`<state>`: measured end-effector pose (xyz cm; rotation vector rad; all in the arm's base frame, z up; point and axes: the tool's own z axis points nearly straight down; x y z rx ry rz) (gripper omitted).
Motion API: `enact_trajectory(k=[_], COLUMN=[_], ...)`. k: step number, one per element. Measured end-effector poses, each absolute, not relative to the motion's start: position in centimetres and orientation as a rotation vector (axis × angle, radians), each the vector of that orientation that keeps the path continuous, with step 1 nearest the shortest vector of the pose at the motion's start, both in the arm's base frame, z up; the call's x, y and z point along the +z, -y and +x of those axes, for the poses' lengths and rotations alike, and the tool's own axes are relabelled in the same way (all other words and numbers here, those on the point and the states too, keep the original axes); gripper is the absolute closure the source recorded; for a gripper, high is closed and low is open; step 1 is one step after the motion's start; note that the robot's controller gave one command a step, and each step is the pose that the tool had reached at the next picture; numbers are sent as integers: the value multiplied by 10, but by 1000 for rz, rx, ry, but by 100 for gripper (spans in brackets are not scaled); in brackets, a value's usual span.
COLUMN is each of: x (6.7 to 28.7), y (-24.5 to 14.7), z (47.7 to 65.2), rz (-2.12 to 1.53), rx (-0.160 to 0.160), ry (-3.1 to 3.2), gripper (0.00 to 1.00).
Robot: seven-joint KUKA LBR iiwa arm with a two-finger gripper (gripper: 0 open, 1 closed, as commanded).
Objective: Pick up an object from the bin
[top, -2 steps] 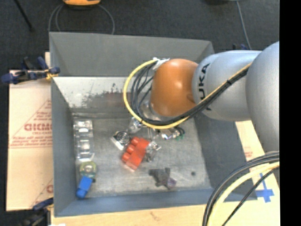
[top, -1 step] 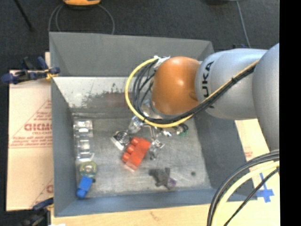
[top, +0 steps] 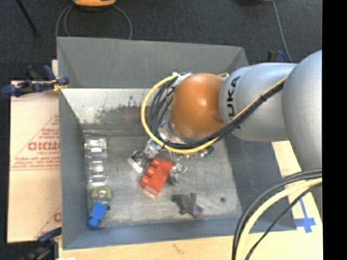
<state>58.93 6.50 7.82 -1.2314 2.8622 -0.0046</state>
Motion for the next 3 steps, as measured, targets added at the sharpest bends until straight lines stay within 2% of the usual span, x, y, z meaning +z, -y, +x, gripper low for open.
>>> enact_trajectory(k=[1,2,3], x=[78,77,157], y=[-83,-85,-84], z=[595,595,598], rz=[-1330,-1330,-1325], rx=[-15,-10,-6], ry=[-2825,-2827,-2835], gripper=[0,100,100])
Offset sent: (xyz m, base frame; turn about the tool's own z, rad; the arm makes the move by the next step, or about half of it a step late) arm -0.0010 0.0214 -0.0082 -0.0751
